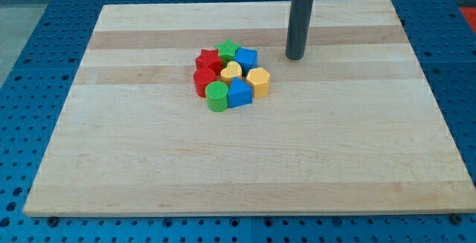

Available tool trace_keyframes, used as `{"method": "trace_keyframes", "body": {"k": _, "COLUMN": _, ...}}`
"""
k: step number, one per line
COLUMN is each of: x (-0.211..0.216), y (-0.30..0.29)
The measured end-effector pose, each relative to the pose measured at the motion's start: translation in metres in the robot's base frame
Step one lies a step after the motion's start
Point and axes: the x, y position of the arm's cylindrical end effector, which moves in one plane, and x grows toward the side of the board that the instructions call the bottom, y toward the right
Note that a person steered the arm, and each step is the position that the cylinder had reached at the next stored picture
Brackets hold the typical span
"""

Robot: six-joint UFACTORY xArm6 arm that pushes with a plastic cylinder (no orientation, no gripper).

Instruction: Move the group of blocks down a bit

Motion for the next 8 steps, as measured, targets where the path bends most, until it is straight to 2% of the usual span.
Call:
{"method": "trace_keyframes", "body": {"k": 1, "x": -0.022, "y": -0.017}}
{"method": "trace_keyframes", "body": {"k": 8, "x": -0.021, "y": -0.082}}
